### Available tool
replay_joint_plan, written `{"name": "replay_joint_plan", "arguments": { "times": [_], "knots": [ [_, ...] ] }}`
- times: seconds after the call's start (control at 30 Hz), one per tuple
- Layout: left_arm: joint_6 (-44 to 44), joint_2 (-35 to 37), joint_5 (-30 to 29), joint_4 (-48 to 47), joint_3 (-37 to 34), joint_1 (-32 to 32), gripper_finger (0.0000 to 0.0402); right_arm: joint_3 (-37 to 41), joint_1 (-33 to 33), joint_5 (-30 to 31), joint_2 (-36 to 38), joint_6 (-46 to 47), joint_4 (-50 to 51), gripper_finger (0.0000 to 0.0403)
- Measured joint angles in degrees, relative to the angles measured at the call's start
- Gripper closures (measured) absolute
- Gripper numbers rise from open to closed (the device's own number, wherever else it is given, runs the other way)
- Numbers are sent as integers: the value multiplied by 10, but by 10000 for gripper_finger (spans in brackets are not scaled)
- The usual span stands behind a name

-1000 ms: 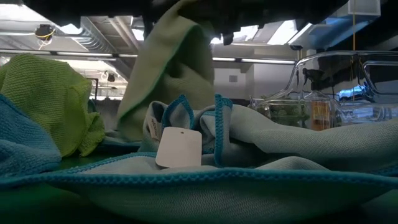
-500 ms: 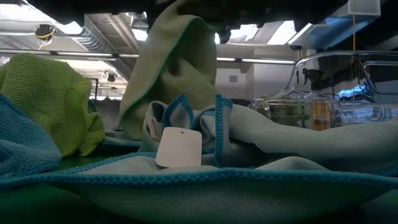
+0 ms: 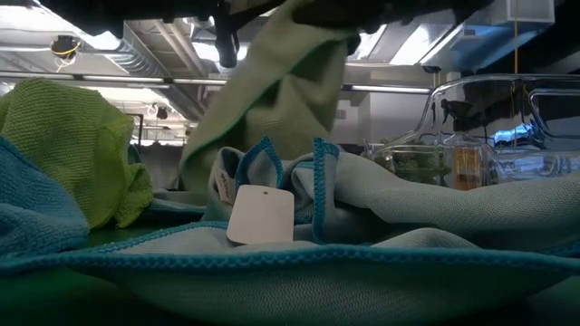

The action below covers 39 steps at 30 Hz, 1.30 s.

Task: Sort microfiber towel by color & place in baskets
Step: Put the top green towel into the bottom right transparent bin

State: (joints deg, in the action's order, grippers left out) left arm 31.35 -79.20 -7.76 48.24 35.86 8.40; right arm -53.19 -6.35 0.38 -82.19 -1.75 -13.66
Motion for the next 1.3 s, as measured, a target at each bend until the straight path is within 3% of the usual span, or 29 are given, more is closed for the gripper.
{"name": "replay_joint_plan", "arguments": {
  "times": [0.47, 0.9, 1.07, 1.3],
  "knots": [
    [-6, 0, 0, -67, -1, 0, 285, 0, 0, -1, 259, 120, 198, 397],
    [-6, 0, -4, -119, -1, 0, 288, -4, 0, -109, 430, 322, 251, 394],
    [-5, 0, -5, -119, -1, 0, 288, -52, 0, -131, 471, 373, 344, 398],
    [-5, 0, -5, -119, -1, 0, 288, -175, 0, -145, 479, 404, 600, 393]
  ]
}}
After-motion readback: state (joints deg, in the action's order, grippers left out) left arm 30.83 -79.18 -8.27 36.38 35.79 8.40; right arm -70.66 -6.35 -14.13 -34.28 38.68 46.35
